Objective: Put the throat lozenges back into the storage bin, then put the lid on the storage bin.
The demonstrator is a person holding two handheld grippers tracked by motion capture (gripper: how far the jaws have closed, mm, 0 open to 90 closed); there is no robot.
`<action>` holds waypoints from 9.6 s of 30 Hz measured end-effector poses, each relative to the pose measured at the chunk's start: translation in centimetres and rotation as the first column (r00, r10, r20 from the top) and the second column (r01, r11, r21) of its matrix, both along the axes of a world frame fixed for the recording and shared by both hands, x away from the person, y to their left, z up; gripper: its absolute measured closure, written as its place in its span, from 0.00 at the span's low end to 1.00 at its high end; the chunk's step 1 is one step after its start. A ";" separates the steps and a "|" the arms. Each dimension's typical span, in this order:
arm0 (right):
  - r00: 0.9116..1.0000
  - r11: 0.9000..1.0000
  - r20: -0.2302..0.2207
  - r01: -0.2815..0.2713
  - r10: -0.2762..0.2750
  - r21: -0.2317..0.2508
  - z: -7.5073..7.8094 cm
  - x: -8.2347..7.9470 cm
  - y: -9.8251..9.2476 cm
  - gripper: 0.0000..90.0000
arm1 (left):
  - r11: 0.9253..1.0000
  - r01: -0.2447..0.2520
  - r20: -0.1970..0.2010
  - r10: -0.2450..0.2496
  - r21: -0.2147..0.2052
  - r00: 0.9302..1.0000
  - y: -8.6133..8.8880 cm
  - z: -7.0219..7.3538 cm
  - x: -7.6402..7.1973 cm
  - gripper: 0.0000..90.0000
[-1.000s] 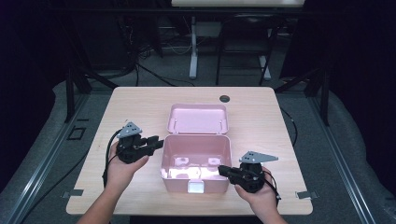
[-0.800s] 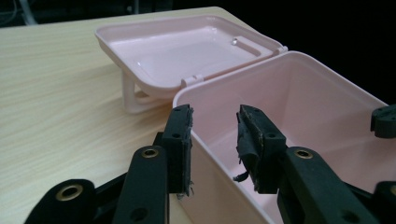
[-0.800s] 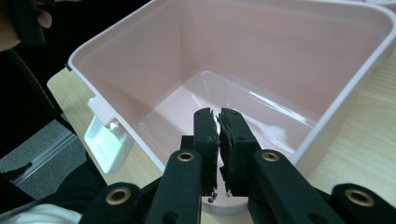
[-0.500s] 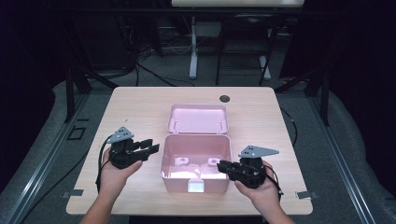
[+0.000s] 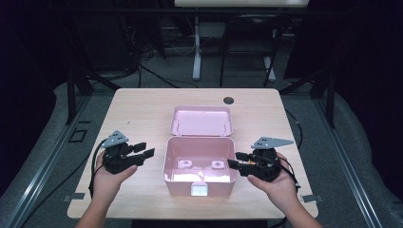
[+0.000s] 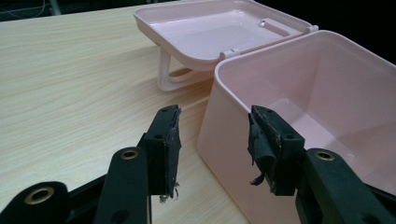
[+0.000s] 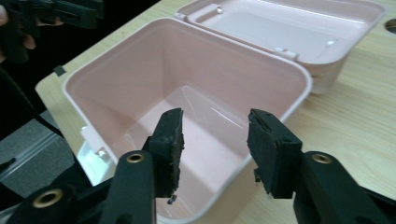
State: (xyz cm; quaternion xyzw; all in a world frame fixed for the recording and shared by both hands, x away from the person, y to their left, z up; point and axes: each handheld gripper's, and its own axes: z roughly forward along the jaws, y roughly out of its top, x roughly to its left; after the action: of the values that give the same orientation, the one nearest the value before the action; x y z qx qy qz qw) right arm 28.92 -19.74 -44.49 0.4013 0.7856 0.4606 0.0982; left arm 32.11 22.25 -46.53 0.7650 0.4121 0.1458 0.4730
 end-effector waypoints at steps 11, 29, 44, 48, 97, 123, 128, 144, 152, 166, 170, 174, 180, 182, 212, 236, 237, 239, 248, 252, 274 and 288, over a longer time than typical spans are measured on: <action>0.999 0.997 -0.013 0.046 -0.047 -0.061 0.6 1.4 -1.6 0.52 | 0.999 0.029 -0.015 -0.028 0.045 0.999 -0.4 0.3 -0.3 0.59; 0.992 0.960 -0.080 0.068 -0.093 -0.271 0.3 4.7 -2.8 0.37 | 0.996 0.068 -0.031 -0.066 0.065 0.997 -1.0 0.7 -0.7 0.60; 0.981 0.915 -0.144 0.062 -0.130 -0.399 -1.2 6.8 -3.5 0.27 | 0.996 0.040 -0.038 -0.036 0.084 0.999 -0.9 0.4 -0.4 0.54; 0.978 0.899 -0.165 0.046 -0.130 -0.435 -1.8 7.2 -3.5 0.24 | 0.995 0.036 -0.022 -0.034 0.091 0.999 -0.8 0.6 -0.5 0.54; 0.843 0.784 -0.460 -0.075 -0.281 -0.616 -9.3 11.6 -3.0 0.10 | 0.996 0.028 -0.029 -0.025 0.090 0.999 -0.3 0.6 -0.3 0.55; 0.818 0.785 -0.503 -0.106 -0.281 -0.611 -10.7 11.8 -2.8 0.21 | 0.996 0.025 -0.031 -0.022 0.087 0.999 -0.2 0.7 -0.3 0.55; 0.818 0.792 -0.504 -0.102 -0.277 -0.602 -10.7 11.8 -3.0 0.21 | 0.996 0.022 -0.028 -0.020 0.087 0.999 -0.2 0.6 -0.2 0.55; 0.828 0.799 -0.492 -0.095 -0.267 -0.594 -9.7 11.8 -2.9 0.22 | 0.996 0.023 -0.028 -0.021 0.083 0.999 -0.3 0.6 -0.2 0.55; 0.833 0.793 -0.484 -0.093 -0.269 -0.602 -8.8 11.4 -2.7 0.22 | 0.996 0.027 -0.035 -0.024 0.086 0.999 -0.3 0.6 -0.2 0.55; 0.862 0.787 -0.453 -0.111 -0.228 -0.607 -5.8 11.0 -1.7 0.22 | 0.996 0.027 -0.037 -0.024 0.083 0.999 -0.4 0.6 -0.3 0.55; 0.867 0.789 -0.447 -0.110 -0.221 -0.604 -5.1 10.9 -1.6 0.22 | 0.996 0.025 -0.029 -0.022 0.083 0.999 -0.3 0.7 -0.3 0.55; 0.869 0.789 -0.445 -0.113 -0.217 -0.605 -4.2 10.9 -1.6 0.22 | 0.996 0.026 -0.031 -0.024 0.084 0.999 -0.2 0.7 -0.3 0.55; 0.874 0.788 -0.440 -0.116 -0.209 -0.605 -3.0 10.7 -1.6 0.22 | 0.996 0.028 -0.031 -0.026 0.084 0.999 -0.3 0.7 -0.3 0.55; 0.877 0.789 -0.435 -0.116 -0.204 -0.603 -2.6 10.7 -1.6 0.22 | 0.996 0.026 -0.030 -0.024 0.085 0.999 -0.3 0.7 -0.3 0.55; 0.886 0.744 -0.462 -0.275 -0.051 -0.609 2.0 9.9 -0.1 0.22 | 0.996 0.033 -0.035 -0.030 0.079 0.999 -0.3 0.8 -0.3 0.55; 0.862 0.652 -0.505 -0.408 0.045 -0.639 3.9 9.8 2.5 0.22 | 0.996 0.033 -0.031 -0.031 0.078 0.999 -0.2 0.8 -0.3 0.55; 0.862 0.652 -0.504 -0.409 0.046 -0.639 4.0 9.8 2.7 0.22 | 0.996 0.033 -0.031 -0.030 0.078 0.999 -0.2 0.8 -0.3 0.55; 0.863 0.648 -0.501 -0.418 0.065 -0.637 4.1 9.7 3.2 0.22 | 0.996 0.035 -0.034 -0.032 0.079 0.999 -0.2 0.9 -0.3 0.55; 0.864 0.624 -0.487 -0.452 0.129 -0.637 4.2 8.9 5.4 0.22 | 0.996 0.035 -0.030 -0.032 0.078 0.999 -0.2 0.9 -0.3 0.55; 0.861 0.616 -0.483 -0.467 0.156 -0.634 4.3 8.6 6.1 0.22 | 0.996 0.035 -0.032 -0.032 0.078 0.999 -0.2 0.9 -0.3 0.55; 0.843 0.568 -0.467 -0.530 0.268 -0.630 4.0 7.8 9.1 0.22 | 0.996 0.038 -0.032 -0.035 0.078 0.999 -0.3 0.8 -0.3 0.55; 0.805 0.461 -0.445 -0.591 0.392 -0.662 3.2 7.5 10.9 0.22 | 0.996 0.037 -0.033 -0.034 0.075 0.999 -0.2 0.9 -0.3 0.55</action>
State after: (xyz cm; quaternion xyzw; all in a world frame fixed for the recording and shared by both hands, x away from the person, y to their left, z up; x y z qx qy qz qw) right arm 36.45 -8.88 -41.30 0.1227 0.9914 0.0340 0.0318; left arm 31.80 22.05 -45.64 0.7918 0.4000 0.1409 0.4395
